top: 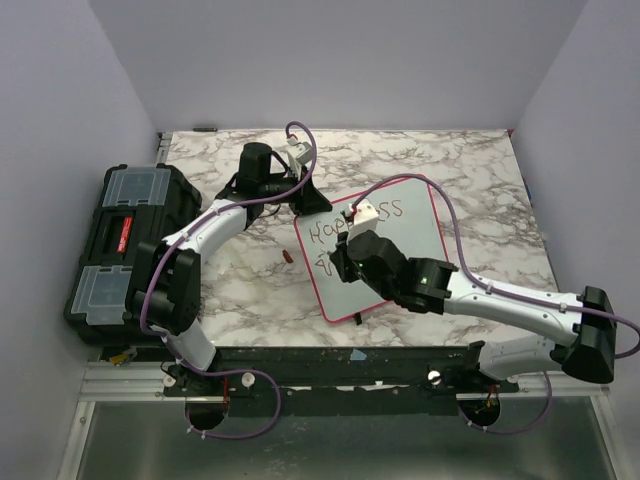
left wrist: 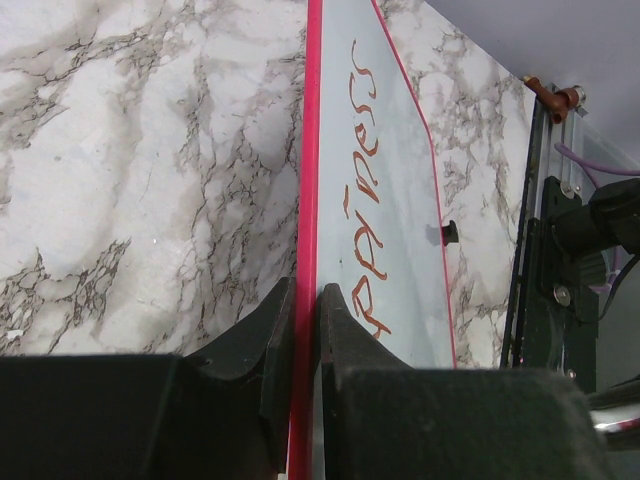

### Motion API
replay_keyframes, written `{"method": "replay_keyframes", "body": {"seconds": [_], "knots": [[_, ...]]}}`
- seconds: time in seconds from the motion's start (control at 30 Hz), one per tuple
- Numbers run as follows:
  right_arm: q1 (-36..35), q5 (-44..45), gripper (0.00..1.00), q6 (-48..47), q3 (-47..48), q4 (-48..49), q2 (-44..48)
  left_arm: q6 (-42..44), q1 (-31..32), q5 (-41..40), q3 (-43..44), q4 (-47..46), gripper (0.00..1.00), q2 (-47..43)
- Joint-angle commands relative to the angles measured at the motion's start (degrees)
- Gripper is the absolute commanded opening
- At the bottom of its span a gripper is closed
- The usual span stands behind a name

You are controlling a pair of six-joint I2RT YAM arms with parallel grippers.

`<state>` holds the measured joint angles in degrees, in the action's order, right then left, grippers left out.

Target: Write a sentence on the whiteboard

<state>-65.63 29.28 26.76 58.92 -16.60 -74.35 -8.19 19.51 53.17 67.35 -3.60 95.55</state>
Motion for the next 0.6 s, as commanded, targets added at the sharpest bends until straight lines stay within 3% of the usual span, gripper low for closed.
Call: {"method": "replay_keyframes", "body": {"seconds": [0.0, 0.57], "knots": [[0.1, 0.3, 0.01, 0.4, -1.3, 0.9, 3.6, 3.2, 0.0, -2.1, 0.2, -2.6, 0.00, -1.6], [0.1, 4.3, 0.01, 2.7, -3.7, -1.5, 1.5, 3.2, 0.0, -2.2, 0.4, -2.4, 0.00, -1.2]]}}
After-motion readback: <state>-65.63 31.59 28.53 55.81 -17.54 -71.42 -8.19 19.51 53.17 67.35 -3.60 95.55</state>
